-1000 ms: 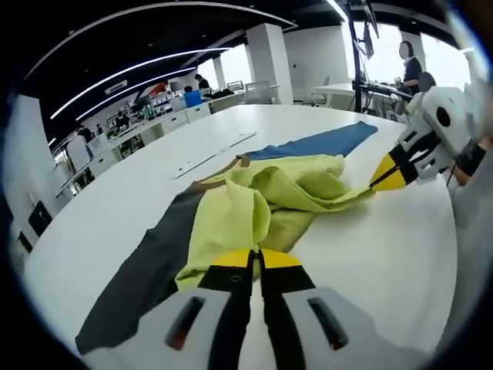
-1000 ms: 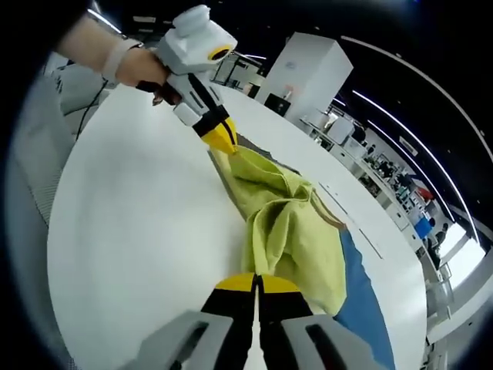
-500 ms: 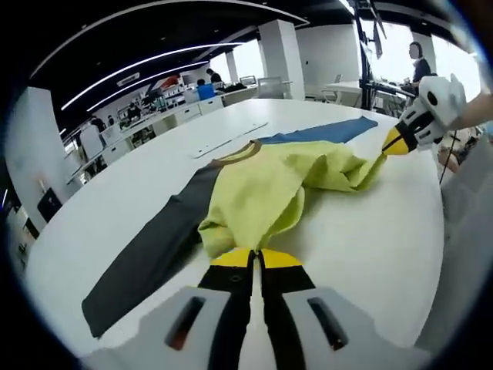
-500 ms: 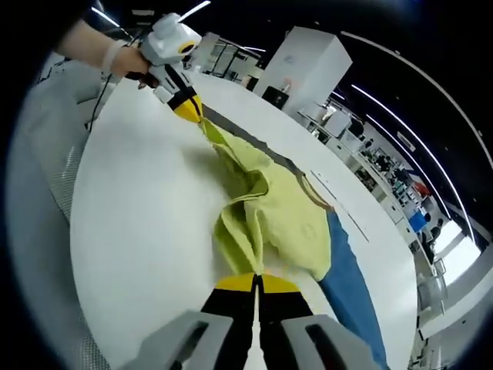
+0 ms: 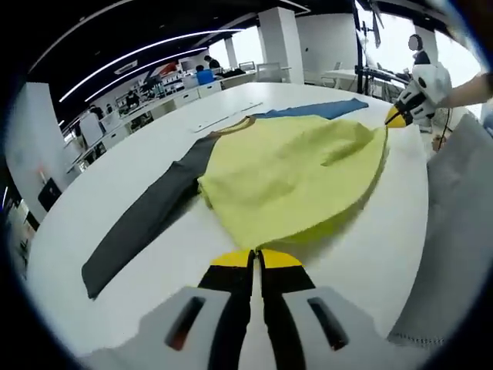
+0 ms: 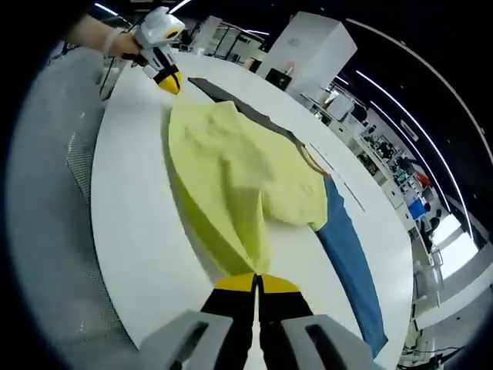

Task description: Fold the garment on the visible template until the final outline fits inside the template.

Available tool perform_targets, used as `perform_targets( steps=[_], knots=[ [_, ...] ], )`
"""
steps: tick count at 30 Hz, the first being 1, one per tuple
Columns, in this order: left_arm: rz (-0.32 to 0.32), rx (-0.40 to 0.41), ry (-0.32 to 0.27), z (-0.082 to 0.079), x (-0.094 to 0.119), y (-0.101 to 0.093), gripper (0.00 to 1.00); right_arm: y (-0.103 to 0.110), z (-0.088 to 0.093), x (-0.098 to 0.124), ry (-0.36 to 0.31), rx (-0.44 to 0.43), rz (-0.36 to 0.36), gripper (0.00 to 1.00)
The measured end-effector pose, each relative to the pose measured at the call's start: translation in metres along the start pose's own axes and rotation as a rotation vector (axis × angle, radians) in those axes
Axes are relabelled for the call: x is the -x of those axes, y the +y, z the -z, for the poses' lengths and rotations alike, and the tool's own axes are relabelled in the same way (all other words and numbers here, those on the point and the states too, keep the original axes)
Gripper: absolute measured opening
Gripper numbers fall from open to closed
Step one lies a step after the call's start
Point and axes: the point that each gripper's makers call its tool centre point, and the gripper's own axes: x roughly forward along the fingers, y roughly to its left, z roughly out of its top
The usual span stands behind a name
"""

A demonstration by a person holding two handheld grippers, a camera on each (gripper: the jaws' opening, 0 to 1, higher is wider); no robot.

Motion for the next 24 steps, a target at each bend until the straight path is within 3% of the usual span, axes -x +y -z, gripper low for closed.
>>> perform_targets(
  steps=[7,14,16,24],
  knots=[
    [0.038,-0.011,0.021,0.010,0.010,-0.019,0.00,0.007,0.004,0.011,0.008,-0.007,-0.017,0.00],
    [0.101,-0.025,0.053,0.017,0.020,-0.040,0.00,0.015,0.021,0.023,0.033,-0.055,-0.053,0.00],
    [0.163,-0.009,0.087,0.019,0.023,-0.048,0.00,0.019,0.023,0.028,0.034,-0.078,-0.073,0.00],
    [0.245,-0.030,0.161,0.026,0.032,-0.065,0.00,0.023,0.025,0.039,0.044,-0.086,-0.089,0.00]
  ],
)
